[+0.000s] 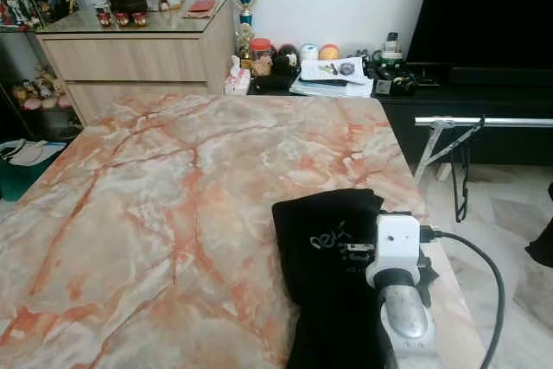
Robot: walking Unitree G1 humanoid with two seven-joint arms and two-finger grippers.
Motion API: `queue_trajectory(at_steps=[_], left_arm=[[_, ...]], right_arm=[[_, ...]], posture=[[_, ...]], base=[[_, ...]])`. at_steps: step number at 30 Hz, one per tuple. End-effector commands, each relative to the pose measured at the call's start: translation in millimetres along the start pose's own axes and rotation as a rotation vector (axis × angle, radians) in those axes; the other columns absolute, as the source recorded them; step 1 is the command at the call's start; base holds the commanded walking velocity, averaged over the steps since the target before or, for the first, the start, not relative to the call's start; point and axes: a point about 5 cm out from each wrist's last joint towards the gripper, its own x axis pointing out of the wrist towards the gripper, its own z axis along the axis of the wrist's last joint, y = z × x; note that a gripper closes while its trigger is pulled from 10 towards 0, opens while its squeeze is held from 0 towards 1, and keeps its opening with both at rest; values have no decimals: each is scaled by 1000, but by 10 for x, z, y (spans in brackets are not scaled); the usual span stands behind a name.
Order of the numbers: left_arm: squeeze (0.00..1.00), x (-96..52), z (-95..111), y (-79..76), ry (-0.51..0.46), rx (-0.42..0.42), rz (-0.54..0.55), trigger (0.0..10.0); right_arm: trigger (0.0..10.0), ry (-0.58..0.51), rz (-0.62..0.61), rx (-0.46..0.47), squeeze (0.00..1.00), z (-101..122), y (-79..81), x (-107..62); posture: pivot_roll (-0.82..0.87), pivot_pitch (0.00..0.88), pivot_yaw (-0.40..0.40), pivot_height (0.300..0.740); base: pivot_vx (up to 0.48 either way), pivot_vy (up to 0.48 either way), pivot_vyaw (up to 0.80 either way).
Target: Hang hanger
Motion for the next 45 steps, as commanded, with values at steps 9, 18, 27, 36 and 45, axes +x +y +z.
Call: queue_trajectory(at_steps=[9,18,27,36,45], left_arm=[[0,28,-44,-307,44,28,-36,10000],[0,45,24,-337,35,30,-37,10000],[0,60,107,-300,23,48,-34,10000],[0,1,12,57,31,48,-13,10000],[0,-68,-89,301,47,31,5,10000]], right_arm=[[10000,12,25,11,1000,19,77,-99],[10000,15,17,-21,1000,-11,84,-194],[10000,17,-48,12,494,-71,67,-331],[10000,12,-61,12,0,-78,87,-303],[10000,-5,-53,17,0,-60,125,-287]], posture=[[63,46,32,740],[66,42,27,740],[62,27,30,740],[62,7,38,740],[70,8,37,740]], base=[[0,0,0],[0,0,0],[0,0,0],[0,0,0],[0,0,0]])
